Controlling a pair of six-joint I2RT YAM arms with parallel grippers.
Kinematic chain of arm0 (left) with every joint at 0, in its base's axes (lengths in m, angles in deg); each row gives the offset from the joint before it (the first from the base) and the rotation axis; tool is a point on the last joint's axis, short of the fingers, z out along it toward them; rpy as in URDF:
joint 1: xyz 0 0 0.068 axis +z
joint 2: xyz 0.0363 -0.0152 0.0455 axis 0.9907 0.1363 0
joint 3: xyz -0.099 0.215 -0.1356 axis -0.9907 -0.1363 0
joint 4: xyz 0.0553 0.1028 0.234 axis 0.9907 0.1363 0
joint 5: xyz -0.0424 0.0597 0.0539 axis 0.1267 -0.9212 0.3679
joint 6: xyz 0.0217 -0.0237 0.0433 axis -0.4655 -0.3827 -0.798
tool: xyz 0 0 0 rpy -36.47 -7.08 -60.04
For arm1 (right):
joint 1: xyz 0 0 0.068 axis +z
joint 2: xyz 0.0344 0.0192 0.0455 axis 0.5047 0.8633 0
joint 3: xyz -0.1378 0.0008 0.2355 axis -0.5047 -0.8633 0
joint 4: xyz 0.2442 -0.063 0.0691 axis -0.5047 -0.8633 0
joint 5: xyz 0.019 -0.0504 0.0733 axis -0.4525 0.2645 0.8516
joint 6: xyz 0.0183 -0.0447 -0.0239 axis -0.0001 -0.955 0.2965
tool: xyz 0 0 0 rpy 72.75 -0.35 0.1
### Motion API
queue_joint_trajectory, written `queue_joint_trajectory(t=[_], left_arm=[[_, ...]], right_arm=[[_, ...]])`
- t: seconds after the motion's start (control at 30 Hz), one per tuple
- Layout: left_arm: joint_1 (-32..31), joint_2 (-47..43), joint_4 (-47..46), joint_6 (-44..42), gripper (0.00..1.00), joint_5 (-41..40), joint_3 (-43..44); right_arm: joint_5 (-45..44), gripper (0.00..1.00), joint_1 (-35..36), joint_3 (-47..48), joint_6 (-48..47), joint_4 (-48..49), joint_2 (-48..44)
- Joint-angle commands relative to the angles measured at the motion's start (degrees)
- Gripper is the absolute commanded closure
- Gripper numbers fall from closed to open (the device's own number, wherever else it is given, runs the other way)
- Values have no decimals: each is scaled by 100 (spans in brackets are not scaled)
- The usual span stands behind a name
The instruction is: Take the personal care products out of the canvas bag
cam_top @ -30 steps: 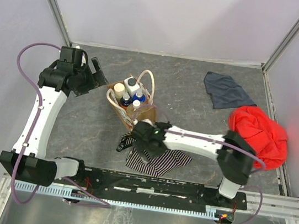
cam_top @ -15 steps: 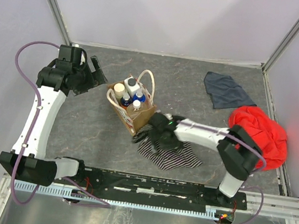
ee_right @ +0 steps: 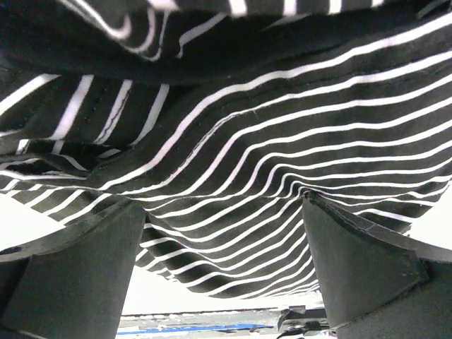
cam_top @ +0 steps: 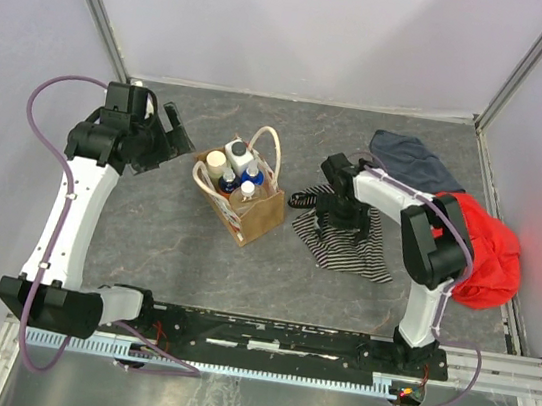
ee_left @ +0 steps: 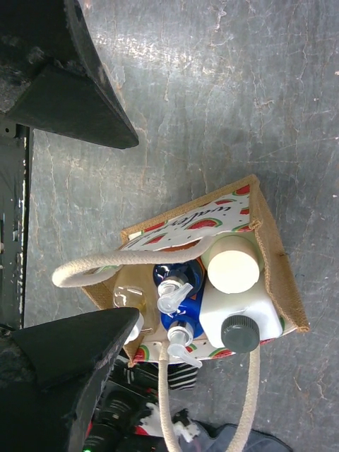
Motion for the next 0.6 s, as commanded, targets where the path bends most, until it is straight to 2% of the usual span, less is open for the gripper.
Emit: queue_joint_trajectory(t=[0.0,0.1,0.17,0.23,0.3,0.37,0.4,0.43,0.53,0.57], left_arm=[[25,-204,0,-107,1,-25,39],[25,-225,15,-107,1,-72,1],[23,-218,-39,-95,1,-56,-58],[25,-183,-93,-69,1,-20,-139],[25,-135,-127,-51,1,63,-209],[25,-62,-97,-88,1,154,-152],[29,-40,-55,-108,1,162,-85],[30,-32,7,-122,1,106,-13],[27,-82,103,-142,1,-72,169],[25,-110,101,-146,1,-114,186]], right_arm=[[-671,0,-432,708,-239,188,866],[-441,0,-636,1669,-459,0,1330],[-496,0,-662,2925,-625,-489,1876],[-688,0,-665,4354,-740,-944,2566],[-1042,0,-687,6214,-831,-1575,3450],[-1041,0,-835,8477,-754,-2241,4707],[-942,1,-956,9164,-647,-2344,4992],[-823,0,-1120,9218,-499,-2177,5012],[-471,0,-1622,7374,-158,-974,4262],[-510,0,-1767,7218,-161,-941,4260]])
